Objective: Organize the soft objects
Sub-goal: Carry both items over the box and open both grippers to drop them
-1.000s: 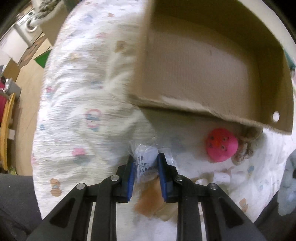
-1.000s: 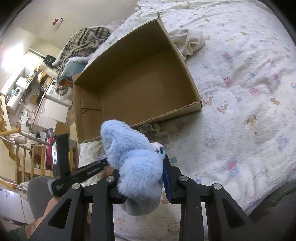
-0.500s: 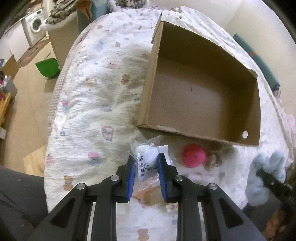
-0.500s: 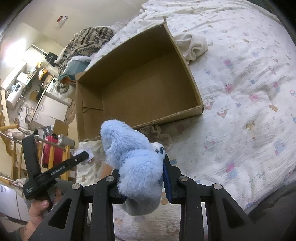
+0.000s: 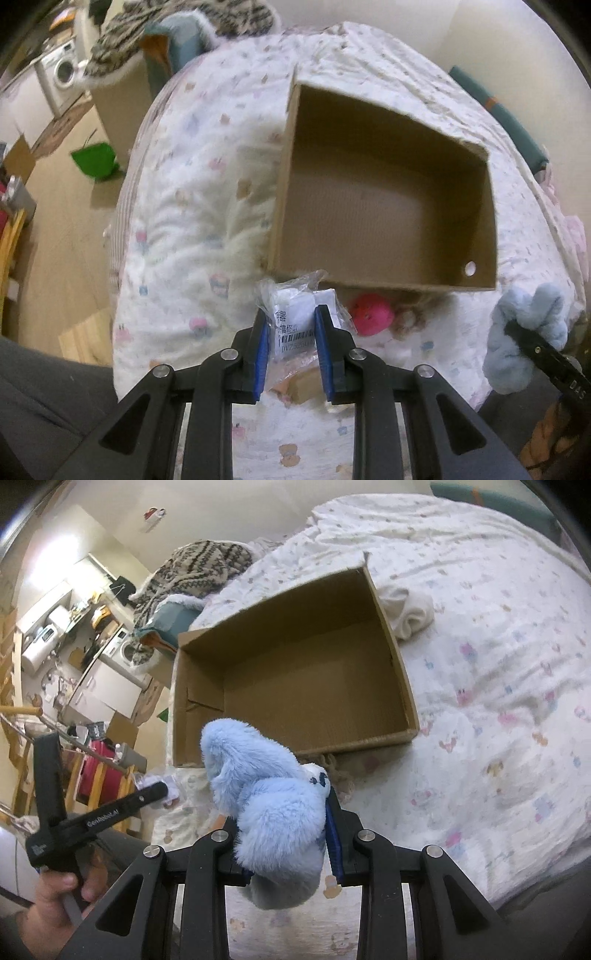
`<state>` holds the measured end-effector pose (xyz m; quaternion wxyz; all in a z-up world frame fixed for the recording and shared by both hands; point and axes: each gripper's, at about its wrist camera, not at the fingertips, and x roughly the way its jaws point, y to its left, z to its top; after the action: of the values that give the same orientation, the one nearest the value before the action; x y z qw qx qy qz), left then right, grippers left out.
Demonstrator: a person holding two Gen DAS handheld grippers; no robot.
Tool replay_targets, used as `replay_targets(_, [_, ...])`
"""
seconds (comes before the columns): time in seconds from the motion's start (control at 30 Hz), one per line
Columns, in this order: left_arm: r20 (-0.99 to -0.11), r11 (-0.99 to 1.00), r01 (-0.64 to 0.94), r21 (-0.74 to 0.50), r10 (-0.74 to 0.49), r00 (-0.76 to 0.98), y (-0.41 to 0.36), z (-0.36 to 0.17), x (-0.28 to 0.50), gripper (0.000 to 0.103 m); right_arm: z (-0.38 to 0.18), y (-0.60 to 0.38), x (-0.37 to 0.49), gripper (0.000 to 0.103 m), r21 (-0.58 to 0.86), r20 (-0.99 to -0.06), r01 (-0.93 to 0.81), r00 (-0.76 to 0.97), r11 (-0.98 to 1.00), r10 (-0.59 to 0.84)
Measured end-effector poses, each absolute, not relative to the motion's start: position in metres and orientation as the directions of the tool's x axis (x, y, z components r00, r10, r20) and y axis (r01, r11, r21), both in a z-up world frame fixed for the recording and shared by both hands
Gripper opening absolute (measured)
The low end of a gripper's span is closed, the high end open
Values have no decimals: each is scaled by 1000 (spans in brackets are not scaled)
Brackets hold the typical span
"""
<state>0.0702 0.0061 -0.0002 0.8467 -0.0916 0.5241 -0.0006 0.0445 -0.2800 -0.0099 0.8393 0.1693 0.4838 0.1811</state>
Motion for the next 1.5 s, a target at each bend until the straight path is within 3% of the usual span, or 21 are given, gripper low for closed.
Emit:
replay_targets(0.5, [-823,993,27,-112,-108,557,-23,43,128,21,29,-280,99,32,451,-697,-195,532,871,480])
replay_targets(0.73, [-818,997,56,-54,-76,570,-37,22,160,21,9,-276,132,32,445,-710,-174,529,878,465])
replay_targets(1.1, [-847,997,30,-77,-82,525,-36,-27,187,21,-27,-264,158,32,392,-758,-169,499,904,421])
replay_targets(1.5, [-846,998,35,-53,-64,530,-38,-47,186,21,-54,-257,160,34,358,-807,-147,448,922,385])
